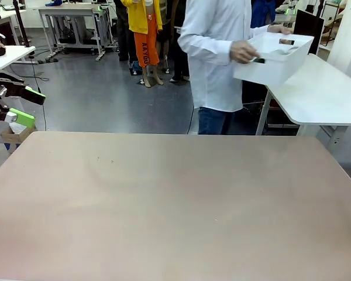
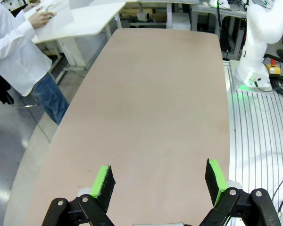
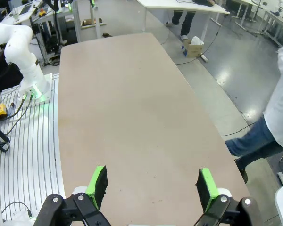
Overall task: Stack the cups and store them in the basket.
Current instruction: Place the stack of Reusable plastic cups into the Pantry Basket.
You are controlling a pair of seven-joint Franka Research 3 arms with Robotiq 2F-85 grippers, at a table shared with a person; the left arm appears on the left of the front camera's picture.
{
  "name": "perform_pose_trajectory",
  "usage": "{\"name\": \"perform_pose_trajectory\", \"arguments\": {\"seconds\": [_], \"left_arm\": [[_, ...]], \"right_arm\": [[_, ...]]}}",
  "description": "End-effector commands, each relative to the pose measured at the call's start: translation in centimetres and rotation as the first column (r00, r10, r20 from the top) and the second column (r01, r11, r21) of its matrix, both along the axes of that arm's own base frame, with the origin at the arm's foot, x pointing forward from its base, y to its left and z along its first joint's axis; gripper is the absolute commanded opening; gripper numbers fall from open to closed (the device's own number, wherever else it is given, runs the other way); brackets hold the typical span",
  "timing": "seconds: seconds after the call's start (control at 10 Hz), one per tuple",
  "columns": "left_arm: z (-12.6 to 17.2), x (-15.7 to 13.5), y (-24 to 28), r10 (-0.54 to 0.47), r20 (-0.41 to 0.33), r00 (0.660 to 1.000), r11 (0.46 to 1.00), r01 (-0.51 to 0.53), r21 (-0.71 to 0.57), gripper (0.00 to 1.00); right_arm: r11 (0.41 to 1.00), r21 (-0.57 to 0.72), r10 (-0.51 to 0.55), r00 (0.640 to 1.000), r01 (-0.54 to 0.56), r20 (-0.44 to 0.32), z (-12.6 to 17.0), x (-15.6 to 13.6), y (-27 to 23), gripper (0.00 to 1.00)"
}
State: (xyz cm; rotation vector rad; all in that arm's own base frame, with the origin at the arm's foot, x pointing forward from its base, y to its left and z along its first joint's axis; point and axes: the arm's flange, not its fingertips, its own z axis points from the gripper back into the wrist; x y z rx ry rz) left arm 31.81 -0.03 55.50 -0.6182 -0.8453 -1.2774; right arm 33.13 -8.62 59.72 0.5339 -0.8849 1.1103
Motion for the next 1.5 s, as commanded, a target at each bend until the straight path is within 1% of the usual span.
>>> {"name": "perform_pose_trajectory", "arguments": {"seconds": [0.0,1.4], "left_arm": [[0.25,0.01,-0.08,-0.001,-0.003,1.000,1.000,0.001,-0.018,1.00],[0.25,0.01,-0.08,-0.001,-0.003,1.000,1.000,0.001,-0.018,1.00]], "right_arm": [[1.000,0.013,0.015,1.000,-0.016,0.023,0.23,0.20,-0.09,1.00],[1.000,0.013,0.015,1.000,-0.016,0.023,0.23,0.20,-0.09,1.00]]}}
